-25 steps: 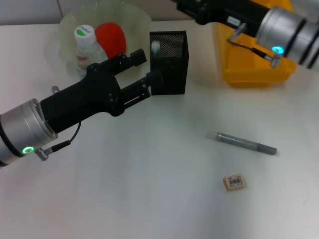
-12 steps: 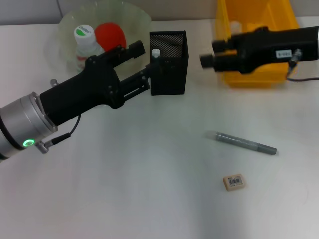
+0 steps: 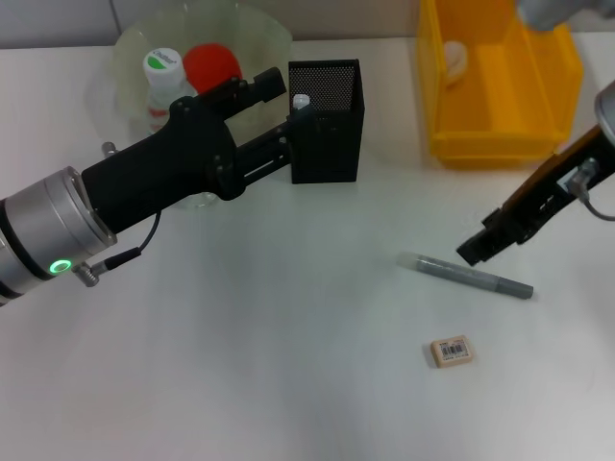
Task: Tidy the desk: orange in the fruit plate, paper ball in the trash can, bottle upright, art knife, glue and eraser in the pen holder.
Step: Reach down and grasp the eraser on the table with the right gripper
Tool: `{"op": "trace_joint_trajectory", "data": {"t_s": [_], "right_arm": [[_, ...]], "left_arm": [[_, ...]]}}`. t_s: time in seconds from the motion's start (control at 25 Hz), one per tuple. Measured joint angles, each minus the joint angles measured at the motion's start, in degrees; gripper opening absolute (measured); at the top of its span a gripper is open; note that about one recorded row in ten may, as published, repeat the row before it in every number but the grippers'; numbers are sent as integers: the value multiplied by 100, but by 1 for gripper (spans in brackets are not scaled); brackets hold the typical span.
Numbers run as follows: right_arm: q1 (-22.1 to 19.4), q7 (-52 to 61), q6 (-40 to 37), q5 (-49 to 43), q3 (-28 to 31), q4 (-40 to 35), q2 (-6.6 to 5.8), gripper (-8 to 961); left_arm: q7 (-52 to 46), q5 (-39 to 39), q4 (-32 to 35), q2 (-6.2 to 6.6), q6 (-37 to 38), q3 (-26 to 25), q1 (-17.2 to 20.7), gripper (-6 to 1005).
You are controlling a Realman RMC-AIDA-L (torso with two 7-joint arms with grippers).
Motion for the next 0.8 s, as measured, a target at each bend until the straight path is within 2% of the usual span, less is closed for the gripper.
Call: {"op": "trace_joint_trajectory", "data": {"t_s": [0.2,0.36,0.4,0.6,0.8], "right_arm": [[169,86,-118,-73,-449,223,6,556],[268,180,98,-105,-823,716,29,560],[275,257,244,-110,-1094,900,36,561],[305,464,450,-120,-1554,1094,39,567],[366,680,600,-141,-1865,1274,38,730]], "left_arm": [[0,-33,-29,-2,-37,2,-7,652],[0,-68,-71,0,-39,2,-18,652],[0,-73,-99,5,-37,2,-20,652],[0,-73,-142,4,-46,3,-22,652],[35,-73,-146,0,-48,33,-40,652]]}}
